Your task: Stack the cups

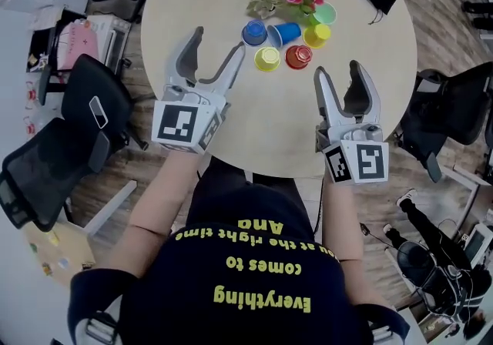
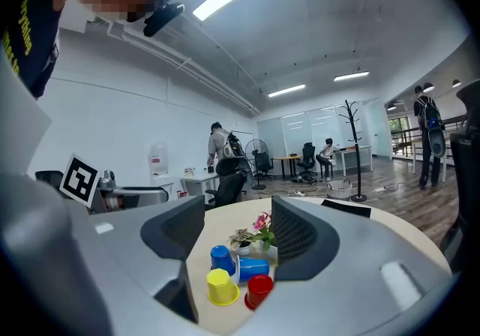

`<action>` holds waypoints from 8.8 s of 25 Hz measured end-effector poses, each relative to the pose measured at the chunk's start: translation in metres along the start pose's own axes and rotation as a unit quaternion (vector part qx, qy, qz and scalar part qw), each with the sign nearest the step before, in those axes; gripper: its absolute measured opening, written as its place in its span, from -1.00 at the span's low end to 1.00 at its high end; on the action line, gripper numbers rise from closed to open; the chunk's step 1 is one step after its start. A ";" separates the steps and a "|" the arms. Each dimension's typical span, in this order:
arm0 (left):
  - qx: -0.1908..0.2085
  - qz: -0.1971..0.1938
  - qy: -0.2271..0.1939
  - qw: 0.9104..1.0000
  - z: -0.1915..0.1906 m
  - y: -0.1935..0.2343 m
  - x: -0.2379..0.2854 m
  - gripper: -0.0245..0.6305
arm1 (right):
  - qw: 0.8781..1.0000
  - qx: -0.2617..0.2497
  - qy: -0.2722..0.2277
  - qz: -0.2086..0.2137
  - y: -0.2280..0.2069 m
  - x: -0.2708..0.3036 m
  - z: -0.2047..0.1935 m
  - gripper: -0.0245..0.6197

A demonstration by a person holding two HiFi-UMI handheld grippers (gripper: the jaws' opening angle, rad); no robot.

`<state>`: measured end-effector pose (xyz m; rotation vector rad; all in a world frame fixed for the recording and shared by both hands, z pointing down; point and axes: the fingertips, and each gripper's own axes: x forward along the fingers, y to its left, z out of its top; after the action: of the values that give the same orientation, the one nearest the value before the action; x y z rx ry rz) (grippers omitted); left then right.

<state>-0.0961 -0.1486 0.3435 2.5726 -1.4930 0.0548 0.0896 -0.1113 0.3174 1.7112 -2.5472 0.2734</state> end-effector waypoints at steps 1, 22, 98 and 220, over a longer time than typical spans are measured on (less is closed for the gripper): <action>0.001 0.001 0.002 1.000 -0.003 0.001 0.002 0.03 | 1.000 0.002 0.002 0.001 -0.002 0.002 -0.003 -0.03; -0.018 0.015 0.041 0.999 -0.049 0.018 0.003 0.03 | 0.995 0.013 0.096 -0.010 -0.033 0.065 -0.123 -0.11; 0.033 0.040 0.034 0.998 -0.029 -0.005 -0.092 0.03 | 0.957 -0.108 0.232 0.134 0.126 -0.029 -0.225 -0.26; 0.031 -0.035 0.039 0.998 -0.027 -0.030 -0.033 0.03 | 0.968 -0.013 0.244 0.048 0.045 -0.083 -0.222 -0.11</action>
<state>-0.0854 -0.1010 0.3625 2.6371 -1.3944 0.1926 0.0692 0.0206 0.5186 1.3067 -2.2532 0.5816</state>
